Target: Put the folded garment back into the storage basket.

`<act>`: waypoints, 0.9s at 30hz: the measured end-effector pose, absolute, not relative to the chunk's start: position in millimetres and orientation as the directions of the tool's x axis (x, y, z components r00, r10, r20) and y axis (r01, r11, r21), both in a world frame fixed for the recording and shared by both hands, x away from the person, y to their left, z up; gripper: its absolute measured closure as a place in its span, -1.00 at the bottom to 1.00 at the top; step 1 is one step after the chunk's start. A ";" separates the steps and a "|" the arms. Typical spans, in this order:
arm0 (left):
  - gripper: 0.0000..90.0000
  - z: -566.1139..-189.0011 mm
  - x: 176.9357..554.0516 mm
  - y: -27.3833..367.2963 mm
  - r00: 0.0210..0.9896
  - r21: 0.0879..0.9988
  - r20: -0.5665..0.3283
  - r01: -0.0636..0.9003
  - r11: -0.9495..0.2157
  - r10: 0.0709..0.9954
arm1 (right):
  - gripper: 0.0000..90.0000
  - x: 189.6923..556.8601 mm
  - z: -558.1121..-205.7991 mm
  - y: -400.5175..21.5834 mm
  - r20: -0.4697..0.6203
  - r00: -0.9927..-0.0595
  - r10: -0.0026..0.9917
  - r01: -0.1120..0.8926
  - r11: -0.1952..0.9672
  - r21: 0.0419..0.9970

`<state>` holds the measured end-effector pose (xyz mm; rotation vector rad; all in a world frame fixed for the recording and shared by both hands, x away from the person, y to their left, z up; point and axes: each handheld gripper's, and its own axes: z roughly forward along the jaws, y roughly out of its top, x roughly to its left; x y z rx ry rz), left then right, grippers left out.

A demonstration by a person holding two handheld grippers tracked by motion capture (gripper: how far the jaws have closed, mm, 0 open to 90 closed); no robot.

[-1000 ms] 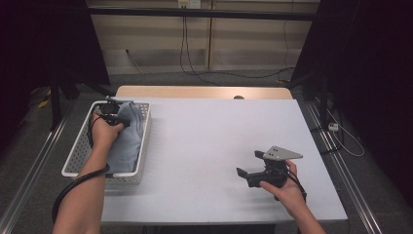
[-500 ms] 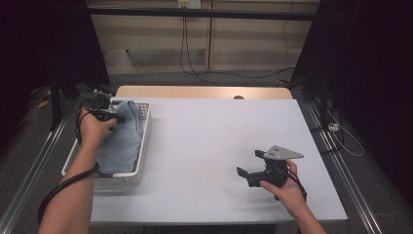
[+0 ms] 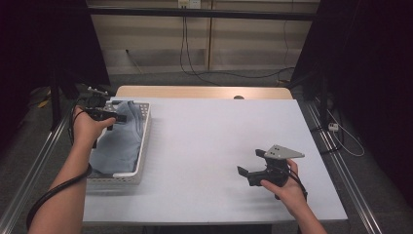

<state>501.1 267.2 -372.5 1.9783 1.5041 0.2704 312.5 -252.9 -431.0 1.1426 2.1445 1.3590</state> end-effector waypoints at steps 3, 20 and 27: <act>-0.14 -368.8 497.2 264.5 0.341 0.588 -0.219 0.794 -0.155 0.914 | -0.91 311.4 -431.4 -254.3 0.117 -0.608 0.785 0.443 0.213 0.871; -0.32 -346.5 471.2 230.3 0.486 0.615 -0.258 0.749 -0.246 0.835 | -0.91 310.2 -429.7 -256.7 0.113 -0.599 0.793 0.439 0.207 0.874; -0.35 -345.3 461.6 212.3 0.533 0.623 -0.264 0.730 -0.280 0.804 | -0.91 310.9 -429.8 -255.5 0.111 -0.602 0.791 0.439 0.211 0.873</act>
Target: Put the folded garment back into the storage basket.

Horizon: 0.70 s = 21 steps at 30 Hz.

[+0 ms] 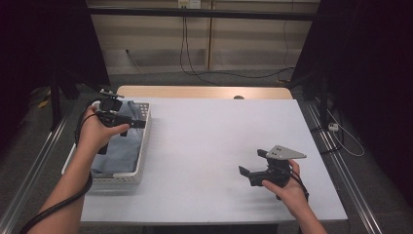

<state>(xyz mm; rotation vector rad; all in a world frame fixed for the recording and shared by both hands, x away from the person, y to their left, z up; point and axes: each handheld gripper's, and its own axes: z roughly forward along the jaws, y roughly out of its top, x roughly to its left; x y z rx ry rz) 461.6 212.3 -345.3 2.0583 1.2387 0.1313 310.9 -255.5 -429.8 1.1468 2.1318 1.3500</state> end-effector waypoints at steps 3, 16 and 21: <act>-0.36 -347.1 457.6 205.4 0.544 0.622 -0.276 0.730 -0.285 0.792 | -0.91 311.4 -429.2 -255.1 0.110 -0.603 0.790 0.438 0.213 0.874; -0.42 -349.9 440.3 186.1 0.605 0.629 -0.282 0.703 -0.333 0.745 | -0.91 315.3 -429.2 -254.0 0.118 -0.606 0.787 0.439 0.207 0.875; -0.43 -351.5 435.0 181.9 0.623 0.628 -0.284 0.696 -0.349 0.729 | -0.91 315.7 -431.0 -255.3 0.123 -0.604 0.788 0.444 0.204 0.872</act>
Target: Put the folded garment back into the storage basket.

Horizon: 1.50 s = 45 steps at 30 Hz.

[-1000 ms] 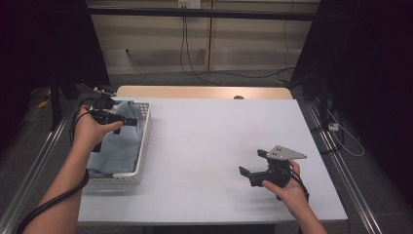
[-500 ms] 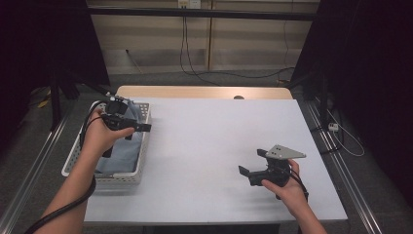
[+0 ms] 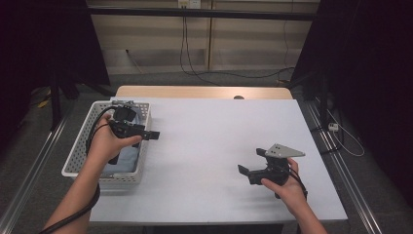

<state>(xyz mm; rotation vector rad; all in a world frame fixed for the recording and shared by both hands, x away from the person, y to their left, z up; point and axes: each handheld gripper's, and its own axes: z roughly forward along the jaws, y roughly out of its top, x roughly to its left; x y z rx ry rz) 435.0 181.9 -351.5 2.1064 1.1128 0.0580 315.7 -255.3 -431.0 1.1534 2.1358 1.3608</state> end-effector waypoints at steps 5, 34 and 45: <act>-0.45 -354.2 430.1 177.2 0.634 0.629 -0.287 0.690 -0.358 0.718 | -0.91 316.3 -430.6 -258.4 0.134 -0.597 0.791 0.447 0.189 0.874; -0.51 -366.3 408.5 146.6 0.709 0.629 -0.297 0.649 -0.427 0.640 | -0.91 314.8 -430.8 -260.4 0.143 -0.598 0.789 0.450 0.183 0.874; -0.52 -373.5 403.1 145.3 0.720 0.622 -0.301 0.645 -0.444 0.625 | -0.91 313.9 -431.2 -261.9 0.143 -0.596 0.790 0.452 0.183 0.873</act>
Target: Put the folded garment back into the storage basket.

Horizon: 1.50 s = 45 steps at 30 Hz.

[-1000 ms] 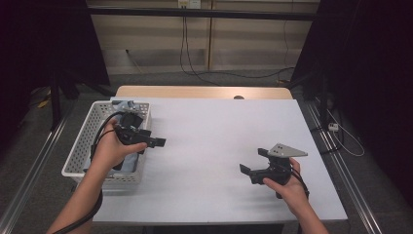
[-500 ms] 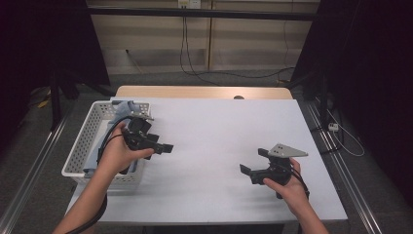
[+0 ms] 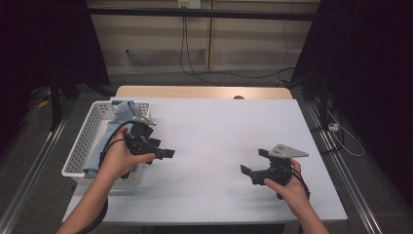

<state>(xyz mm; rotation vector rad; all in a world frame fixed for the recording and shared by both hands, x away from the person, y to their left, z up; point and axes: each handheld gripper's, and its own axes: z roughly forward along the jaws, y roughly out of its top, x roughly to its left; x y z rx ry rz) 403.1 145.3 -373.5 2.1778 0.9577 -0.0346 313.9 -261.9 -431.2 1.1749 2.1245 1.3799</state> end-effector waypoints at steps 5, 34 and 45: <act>-0.53 -376.7 401.1 144.4 0.725 0.620 -0.303 0.642 -0.450 0.618 | -0.91 313.2 -431.7 -262.7 0.145 -0.594 0.791 0.455 0.181 0.872; -0.57 -387.1 381.5 137.5 0.767 0.614 -0.301 0.611 -0.500 0.567 | -0.91 311.0 -429.3 -266.4 0.162 -0.585 0.795 0.468 0.167 0.868; -0.58 -396.7 372.3 142.7 0.773 0.621 -0.319 0.608 -0.495 0.549 | -0.91 303.7 -429.7 -273.4 0.163 -0.583 0.796 0.475 0.171 0.863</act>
